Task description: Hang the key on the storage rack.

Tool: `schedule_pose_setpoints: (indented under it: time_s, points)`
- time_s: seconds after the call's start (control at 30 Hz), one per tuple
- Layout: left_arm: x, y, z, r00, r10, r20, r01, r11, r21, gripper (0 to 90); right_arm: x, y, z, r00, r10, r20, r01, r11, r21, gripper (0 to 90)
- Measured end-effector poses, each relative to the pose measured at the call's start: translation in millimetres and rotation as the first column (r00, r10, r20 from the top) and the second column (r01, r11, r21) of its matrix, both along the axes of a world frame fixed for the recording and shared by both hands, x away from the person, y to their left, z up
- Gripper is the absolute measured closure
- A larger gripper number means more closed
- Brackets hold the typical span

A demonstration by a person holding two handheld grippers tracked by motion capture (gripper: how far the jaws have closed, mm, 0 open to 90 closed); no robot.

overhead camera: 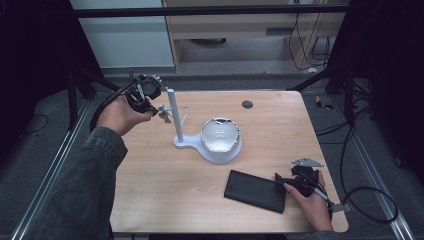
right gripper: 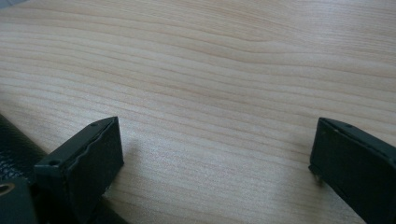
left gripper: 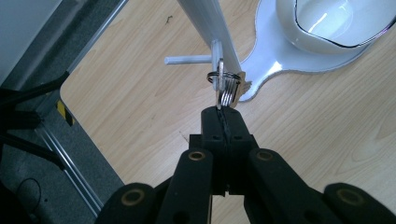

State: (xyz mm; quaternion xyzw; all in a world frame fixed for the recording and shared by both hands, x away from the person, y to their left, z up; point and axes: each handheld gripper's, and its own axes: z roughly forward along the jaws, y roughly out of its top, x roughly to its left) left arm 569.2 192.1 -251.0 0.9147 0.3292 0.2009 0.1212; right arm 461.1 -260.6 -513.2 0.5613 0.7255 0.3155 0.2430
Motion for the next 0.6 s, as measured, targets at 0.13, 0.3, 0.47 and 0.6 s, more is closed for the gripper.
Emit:
schedule_pose_setpoints:
  time_s: [0.13, 0.3, 0.47, 0.6]
  points:
    - [-2.1, 3.2, -2.7, 1.0000, -0.004, 0.008, 0.004, 0.9996, -0.028, 87.2, 0.1, 0.1, 0.0, 1.0000, 0.000, 0.000, 0.000, 1.000, 0.000, 2.6]
    - [-1.1, 7.1, -5.7, 0.9997, 0.005, 0.022, -0.004, 0.9994, -0.034, 89.0, 0.1, 0.2, 0.0, 1.0000, 0.000, -0.001, 0.000, 1.000, 0.000, 2.6]
    - [0.9, 9.3, -5.1, 0.9997, 0.015, 0.019, -0.014, 0.9993, -0.036, 90.0, 0.2, 0.1, -0.1, 1.0000, 0.000, 0.000, 0.000, 1.000, -0.001, 2.5]
    - [-0.4, 8.3, -5.1, 0.9997, 0.017, 0.019, -0.016, 0.9994, -0.030, 90.0, 0.2, 0.2, -0.1, 1.0000, -0.001, -0.001, 0.001, 1.000, 0.000, 2.4]
